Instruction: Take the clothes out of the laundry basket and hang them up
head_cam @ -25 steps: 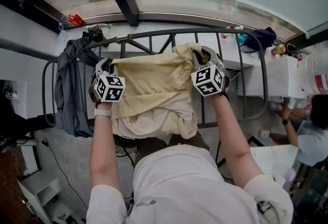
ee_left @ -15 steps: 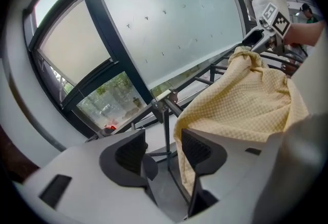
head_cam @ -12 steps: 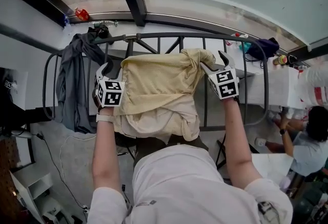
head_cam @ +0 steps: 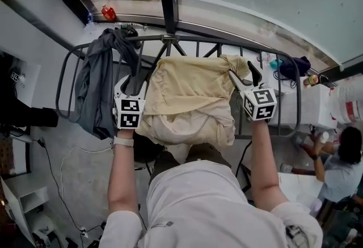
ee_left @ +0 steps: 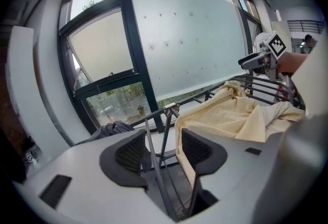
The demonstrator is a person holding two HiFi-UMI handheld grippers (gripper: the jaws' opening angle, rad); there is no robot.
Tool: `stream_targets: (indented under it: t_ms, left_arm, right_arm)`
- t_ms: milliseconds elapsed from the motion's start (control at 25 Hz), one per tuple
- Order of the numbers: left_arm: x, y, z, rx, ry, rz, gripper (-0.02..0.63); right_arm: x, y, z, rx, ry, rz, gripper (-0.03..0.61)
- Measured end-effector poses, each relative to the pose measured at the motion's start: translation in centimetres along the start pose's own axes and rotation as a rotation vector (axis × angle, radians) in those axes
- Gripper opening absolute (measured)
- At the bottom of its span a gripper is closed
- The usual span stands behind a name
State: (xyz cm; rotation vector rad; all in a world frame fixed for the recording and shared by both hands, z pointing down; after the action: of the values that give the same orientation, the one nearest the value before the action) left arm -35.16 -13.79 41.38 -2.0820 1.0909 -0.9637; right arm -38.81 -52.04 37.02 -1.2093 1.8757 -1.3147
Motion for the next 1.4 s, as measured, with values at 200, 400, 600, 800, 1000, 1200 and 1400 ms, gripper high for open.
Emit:
stream_targets:
  t_ms: [200, 400, 600, 800, 1000, 1200, 1400]
  left_arm:
    - [-1.5, -2.9, 6.3, 0.055, 0.056, 0.108, 0.195]
    - [-2.2, -5.2, 12.6, 0.190, 0.108, 0.272, 0.088]
    - [-2.7, -7.8, 17.8, 0.280, 0.163, 0.359, 0.009]
    - [-3.2, -10.3, 22.1, 0.334, 0.189, 0.457, 0.000]
    - [-3.1, -11.7, 25.9, 0.383, 0.245, 0.469, 0.000]
    - [-2.7, -12.8, 28.3, 0.376, 0.327, 0.426, 0.000]
    - [-2.3, -13.5, 29.8, 0.406, 0.330, 0.421, 0.000]
  right_arm:
    - [-7.0, 0.7, 0.5, 0.069, 0.119, -0.007, 0.192]
    - [-15.3, 1.3, -0.2, 0.116, 0.328, -0.014, 0.082]
    - [-23.5, 1.7, -0.9, 0.103, 0.520, 0.068, 0.054]
    - [-30.5, 1.8, -0.9, 0.103, 0.687, 0.122, 0.040]
    - [-36.7, 1.6, 0.7, 0.129, 0.841, 0.200, 0.037]
    - [-39.9, 0.6, 1.7, 0.114, 0.920, 0.191, 0.037]
    - [-40.9, -0.4, 2.3, 0.099, 0.951, 0.201, 0.037]
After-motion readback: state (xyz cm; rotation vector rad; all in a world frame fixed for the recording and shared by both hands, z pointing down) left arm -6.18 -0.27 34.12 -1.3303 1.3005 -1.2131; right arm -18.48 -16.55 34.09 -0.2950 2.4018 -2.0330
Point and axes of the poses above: the fingertips, and each gripper's own axes: z backward along the fingers, x to its right, y out of its top, the point moved 5 cm from there along z, backward along the fingers, and after that the axes turned 8 degrees about -z, right-handed, at the moved point
